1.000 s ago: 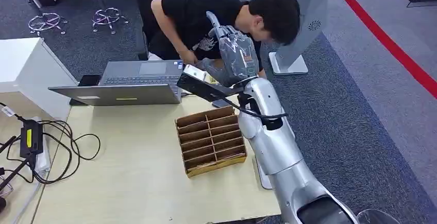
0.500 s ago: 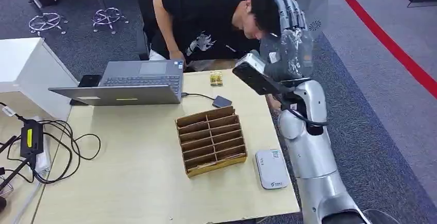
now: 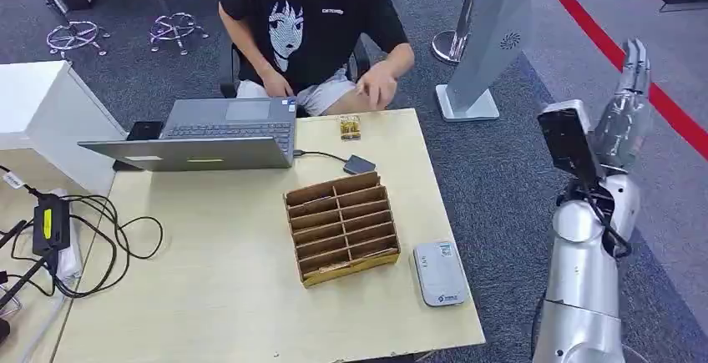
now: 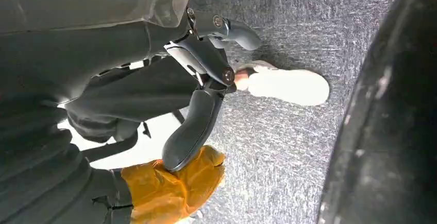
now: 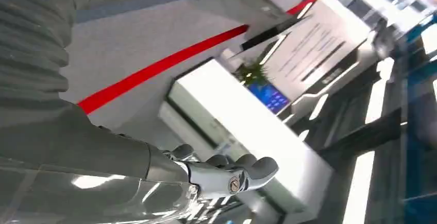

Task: Pass the card to the sensor for recognition and then transmit it.

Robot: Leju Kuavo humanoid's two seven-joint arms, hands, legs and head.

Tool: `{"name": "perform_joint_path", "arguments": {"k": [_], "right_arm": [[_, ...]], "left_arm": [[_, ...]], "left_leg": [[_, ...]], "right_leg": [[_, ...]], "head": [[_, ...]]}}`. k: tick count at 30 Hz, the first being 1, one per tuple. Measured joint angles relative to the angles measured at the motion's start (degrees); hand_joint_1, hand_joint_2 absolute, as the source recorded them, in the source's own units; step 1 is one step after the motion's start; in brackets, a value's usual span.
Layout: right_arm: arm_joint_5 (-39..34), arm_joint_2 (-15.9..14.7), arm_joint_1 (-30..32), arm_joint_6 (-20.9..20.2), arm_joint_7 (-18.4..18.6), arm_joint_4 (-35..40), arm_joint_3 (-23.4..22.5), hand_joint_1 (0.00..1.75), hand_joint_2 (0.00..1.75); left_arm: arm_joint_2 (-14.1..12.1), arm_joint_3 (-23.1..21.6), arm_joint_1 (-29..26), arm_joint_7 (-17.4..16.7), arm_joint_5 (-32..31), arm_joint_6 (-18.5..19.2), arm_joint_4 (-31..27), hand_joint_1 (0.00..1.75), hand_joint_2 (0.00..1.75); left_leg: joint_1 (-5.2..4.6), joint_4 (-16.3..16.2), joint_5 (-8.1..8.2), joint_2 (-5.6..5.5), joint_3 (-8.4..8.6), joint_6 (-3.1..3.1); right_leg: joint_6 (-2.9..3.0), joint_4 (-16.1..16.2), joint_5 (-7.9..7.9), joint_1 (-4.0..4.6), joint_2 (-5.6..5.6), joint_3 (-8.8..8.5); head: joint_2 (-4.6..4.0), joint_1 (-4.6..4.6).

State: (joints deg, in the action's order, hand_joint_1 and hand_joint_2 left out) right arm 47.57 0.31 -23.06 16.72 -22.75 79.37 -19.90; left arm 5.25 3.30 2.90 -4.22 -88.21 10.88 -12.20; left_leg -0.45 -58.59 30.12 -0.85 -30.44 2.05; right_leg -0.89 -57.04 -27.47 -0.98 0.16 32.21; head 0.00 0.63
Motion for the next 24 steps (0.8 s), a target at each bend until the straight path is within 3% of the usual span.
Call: {"name": "perform_joint_path", "arguments": {"k": [6,14,20,24], "right_arm": [[-7.2,-1.9,0.3,-4.1,-2.8,-5.5,-11.4,0.0,1.75],[-12.2,-5.4,0.8,-7.4,-7.5,-19.4,-26.3,0.0,1.75],[-10.9,-8.0,2.8,-3.6,-9.2,-34.0,-34.1,0.0,1.75],[-9.6,-10.2,5.4,0.5,-6.3,-44.9,-39.4,0.0,1.75]], "left_arm": [[0.0,0.1,0.0,0.0,0.0,0.0,0.0,0.0,1.75],[0.0,0.1,-0.1,0.0,0.0,0.0,0.0,0.0,1.75],[0.1,0.3,-0.1,-0.2,0.0,0.0,0.0,0.0,1.75],[0.1,0.3,-0.1,-0.2,0.0,0.1,0.0,0.0,1.75]], "left_leg": [[-0.01,0.0,0.0,0.0,0.0,0.0],[-0.01,0.0,0.01,-0.03,0.0,0.01],[0.0,0.0,0.02,-0.05,0.01,0.01],[0.0,0.0,0.04,-0.07,-0.02,-0.01]], "right_leg": [[0.0,0.0,0.0,-0.01,-0.01,0.0],[-0.02,0.0,-0.01,0.0,-0.05,0.0],[-0.03,0.1,-0.02,0.01,-0.07,0.0],[-0.03,0.1,-0.03,0.01,-0.09,0.01]], "head": [[0.0,0.0],[0.0,-0.02],[0.0,-0.02],[0.0,0.0]]}}
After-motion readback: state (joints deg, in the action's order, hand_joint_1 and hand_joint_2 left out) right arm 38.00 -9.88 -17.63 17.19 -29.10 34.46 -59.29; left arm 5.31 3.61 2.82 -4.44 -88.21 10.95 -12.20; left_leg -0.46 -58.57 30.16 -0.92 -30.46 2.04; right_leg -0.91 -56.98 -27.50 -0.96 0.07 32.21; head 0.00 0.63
